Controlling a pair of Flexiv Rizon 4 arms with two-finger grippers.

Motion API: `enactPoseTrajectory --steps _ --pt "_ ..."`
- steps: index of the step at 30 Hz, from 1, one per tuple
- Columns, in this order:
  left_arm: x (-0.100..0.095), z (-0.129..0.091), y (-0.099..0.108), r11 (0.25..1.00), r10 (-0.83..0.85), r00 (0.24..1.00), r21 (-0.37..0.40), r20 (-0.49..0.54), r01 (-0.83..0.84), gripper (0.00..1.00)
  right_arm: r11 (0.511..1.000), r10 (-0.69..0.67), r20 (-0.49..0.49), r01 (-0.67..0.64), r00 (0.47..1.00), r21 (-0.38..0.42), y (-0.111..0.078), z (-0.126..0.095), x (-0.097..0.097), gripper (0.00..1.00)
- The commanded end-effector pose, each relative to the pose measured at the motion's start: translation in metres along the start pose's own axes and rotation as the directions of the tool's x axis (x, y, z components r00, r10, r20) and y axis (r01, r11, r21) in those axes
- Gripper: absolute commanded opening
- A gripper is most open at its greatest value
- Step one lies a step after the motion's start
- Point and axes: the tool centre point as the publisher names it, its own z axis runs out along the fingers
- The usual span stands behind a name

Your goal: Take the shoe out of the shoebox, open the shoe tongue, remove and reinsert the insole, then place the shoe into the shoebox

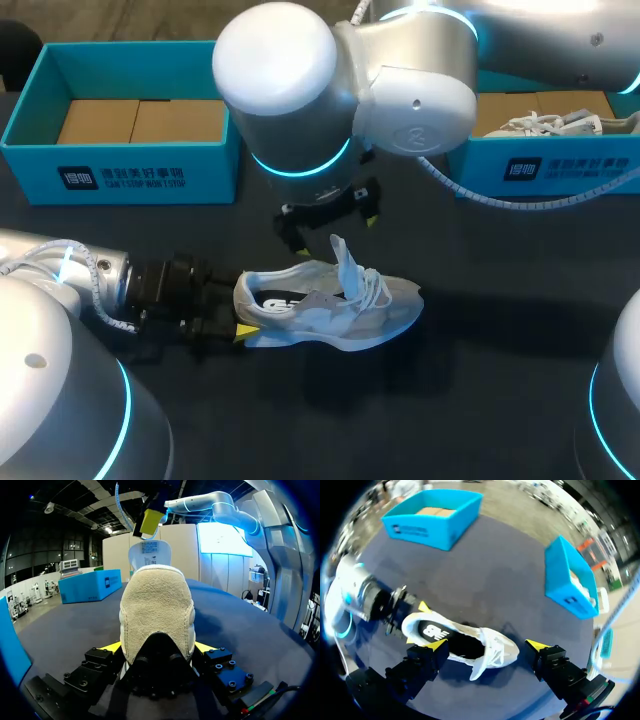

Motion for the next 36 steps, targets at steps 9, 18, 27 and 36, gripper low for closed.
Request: enactPoseTrajectory --steps 9,18,27,36 --pt "0.0 -0.001 0.001 1.0 0.0 1.0 -0.001 0.0 0.0 0.0 0.863 -0.497 -0.071 0.485 0.865 -0.14 0.003 -0.005 0.037 0.93" --pt "0.0 -0.001 0.001 1.0 0.0 1.0 -0.001 0.0 0.0 0.0 0.805 -0.591 -0.069 0.581 0.804 -0.123 0.007 0.001 0.051 0.0" --pt "0.0 -0.001 0.001 1.0 0.0 1.0 -0.001 0.0 0.0 0.0 0.805 -0.591 -0.069 0.581 0.804 -0.123 0.007 0.001 0.051 0.0" --pt "0.0 -0.001 0.001 1.0 0.0 1.0 -0.001 0.0 0.0 0.0 0.73 -0.676 -0.046 0.659 0.736 -0.182 0.007 0.005 0.057 0.0"
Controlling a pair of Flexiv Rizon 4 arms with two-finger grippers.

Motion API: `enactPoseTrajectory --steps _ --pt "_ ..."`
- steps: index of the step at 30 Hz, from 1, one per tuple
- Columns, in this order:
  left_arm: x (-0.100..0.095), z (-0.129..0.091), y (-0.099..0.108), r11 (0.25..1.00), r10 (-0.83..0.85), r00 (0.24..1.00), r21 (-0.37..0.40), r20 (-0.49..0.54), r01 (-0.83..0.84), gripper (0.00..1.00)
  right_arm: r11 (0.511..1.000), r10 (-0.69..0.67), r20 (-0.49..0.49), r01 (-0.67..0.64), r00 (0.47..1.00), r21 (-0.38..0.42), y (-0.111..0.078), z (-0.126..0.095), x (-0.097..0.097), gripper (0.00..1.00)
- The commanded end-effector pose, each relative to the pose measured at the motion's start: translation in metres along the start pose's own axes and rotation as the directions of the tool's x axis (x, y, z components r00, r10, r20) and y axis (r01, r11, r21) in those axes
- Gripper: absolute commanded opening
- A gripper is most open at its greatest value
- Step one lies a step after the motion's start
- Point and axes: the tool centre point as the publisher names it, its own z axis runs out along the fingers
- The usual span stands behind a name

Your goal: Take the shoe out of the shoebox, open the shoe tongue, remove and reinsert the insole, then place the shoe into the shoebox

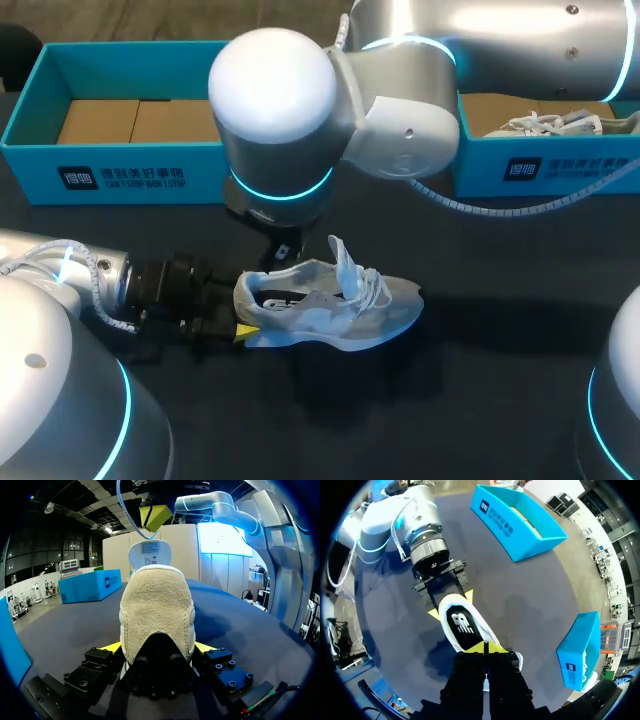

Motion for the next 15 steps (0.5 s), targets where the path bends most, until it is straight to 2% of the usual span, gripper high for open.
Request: enactPoseTrajectory --steps 1,3,9,15 --pt "0.0 -0.001 0.001 1.0 0.0 1.0 -0.001 0.0 0.0 0.0 0.987 -0.152 0.006 0.152 0.988 -0.061 0.005 0.009 0.006 0.0" --pt "0.0 -0.001 0.001 1.0 0.0 1.0 -0.001 0.0 0.0 0.0 0.973 -0.221 0.014 0.222 0.975 -0.06 0.007 0.015 0.011 0.0" --pt "0.0 -0.001 0.001 1.0 0.0 1.0 -0.001 0.0 0.0 0.0 0.962 -0.266 -0.017 0.265 0.964 -0.064 0.004 0.031 0.017 0.0" --pt "0.0 -0.001 0.001 1.0 0.0 1.0 -0.001 0.0 0.0 0.0 0.937 -0.348 -0.01 0.348 0.938 0.014 -0.001 0.045 0.021 0.0"
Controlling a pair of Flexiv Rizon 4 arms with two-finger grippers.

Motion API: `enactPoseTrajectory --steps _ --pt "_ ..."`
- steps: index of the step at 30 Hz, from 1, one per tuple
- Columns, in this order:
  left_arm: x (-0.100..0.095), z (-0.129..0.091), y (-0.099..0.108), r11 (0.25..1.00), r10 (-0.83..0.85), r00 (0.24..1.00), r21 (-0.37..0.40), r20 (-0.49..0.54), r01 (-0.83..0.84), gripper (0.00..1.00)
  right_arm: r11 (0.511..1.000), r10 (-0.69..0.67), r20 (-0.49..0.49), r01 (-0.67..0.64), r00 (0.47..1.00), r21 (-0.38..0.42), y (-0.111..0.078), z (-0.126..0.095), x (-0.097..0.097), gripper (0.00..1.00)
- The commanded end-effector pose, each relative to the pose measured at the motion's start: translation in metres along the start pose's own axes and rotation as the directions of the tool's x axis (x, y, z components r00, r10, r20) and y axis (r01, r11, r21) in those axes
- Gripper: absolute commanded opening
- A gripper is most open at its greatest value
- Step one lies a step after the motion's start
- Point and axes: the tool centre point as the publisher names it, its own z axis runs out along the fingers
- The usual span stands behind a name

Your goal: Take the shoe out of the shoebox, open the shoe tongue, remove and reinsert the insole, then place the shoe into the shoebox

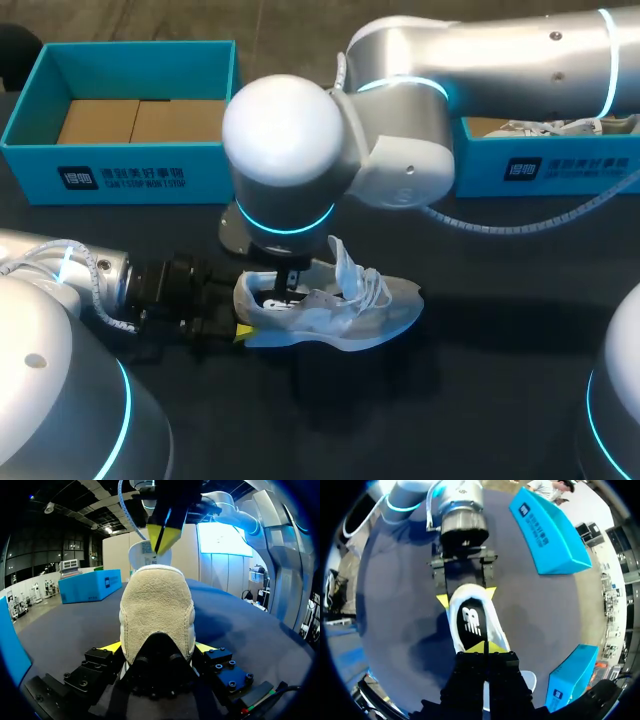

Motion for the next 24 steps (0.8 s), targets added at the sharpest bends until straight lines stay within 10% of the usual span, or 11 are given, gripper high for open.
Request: enactPoseTrajectory --steps 1,24 --pt "0.0 -0.001 0.001 1.0 0.0 1.0 -0.001 0.0 0.0 0.0 0.998 -0.043 -0.008 0.043 0.999 0.052 0.005 0.01 0.002 0.0" --pt "0.0 -0.001 0.001 1.0 0.0 1.0 -0.001 0.0 0.0 0.0 0.99 -0.108 -0.087 0.115 0.99 0.087 0.0 0.026 0.002 0.0"
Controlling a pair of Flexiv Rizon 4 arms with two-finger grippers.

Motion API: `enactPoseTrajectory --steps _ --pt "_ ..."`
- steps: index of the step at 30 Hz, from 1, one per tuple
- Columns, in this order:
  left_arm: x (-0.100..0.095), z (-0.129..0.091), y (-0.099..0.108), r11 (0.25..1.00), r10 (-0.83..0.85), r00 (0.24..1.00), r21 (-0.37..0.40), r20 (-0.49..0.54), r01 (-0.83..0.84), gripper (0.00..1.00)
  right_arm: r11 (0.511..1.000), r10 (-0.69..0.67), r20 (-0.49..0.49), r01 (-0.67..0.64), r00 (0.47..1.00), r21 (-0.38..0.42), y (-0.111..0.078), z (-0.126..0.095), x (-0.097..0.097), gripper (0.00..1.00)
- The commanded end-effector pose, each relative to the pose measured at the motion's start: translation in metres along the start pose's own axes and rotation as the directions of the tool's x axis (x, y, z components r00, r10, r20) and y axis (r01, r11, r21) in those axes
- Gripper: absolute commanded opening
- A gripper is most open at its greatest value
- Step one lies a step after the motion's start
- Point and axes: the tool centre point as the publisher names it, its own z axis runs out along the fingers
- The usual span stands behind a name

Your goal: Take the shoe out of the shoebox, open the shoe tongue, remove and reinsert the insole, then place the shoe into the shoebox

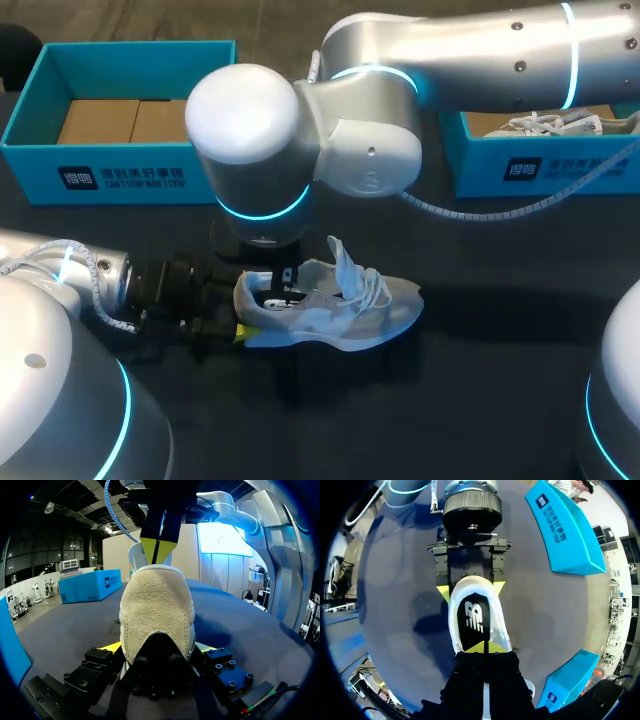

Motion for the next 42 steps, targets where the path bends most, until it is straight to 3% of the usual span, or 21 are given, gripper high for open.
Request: enactPoseTrajectory --steps 1,11,19,36,37,42 --pt "0.0 -0.001 0.001 1.0 0.0 1.0 -0.001 0.0 0.0 0.0 1.0 -0.02 -0.017 0.02 1.0 -0.011 0.001 0.015 0.0 0.0" --pt "0.0 -0.001 0.001 1.0 0.0 1.0 -0.001 0.0 0.0 0.0 0.996 -0.09 -0.106 0.091 0.99 0.004 0.003 0.045 0.004 0.0" --pt "0.0 -0.001 0.001 1.0 0.0 1.0 -0.001 0.0 0.0 0.0 0.995 -0.091 -0.151 0.097 0.984 0.032 -0.007 0.061 0.006 0.0" --pt "0.0 -0.001 0.001 1.0 0.0 1.0 -0.001 0.0 0.0 0.0 0.997 -0.005 -0.118 0.015 0.993 0.082 -0.021 0.065 0.005 0.0" --pt "0.0 -0.001 0.001 1.0 0.0 1.0 -0.001 0.0 0.0 0.0 0.997 -0.004 -0.117 0.014 0.993 0.081 -0.019 0.065 0.005 0.16" --pt "0.0 -0.001 0.001 1.0 0.0 1.0 -0.001 0.0 0.0 0.0 0.997 -0.013 -0.119 0.022 0.993 0.071 -0.015 0.067 0.005 0.32"
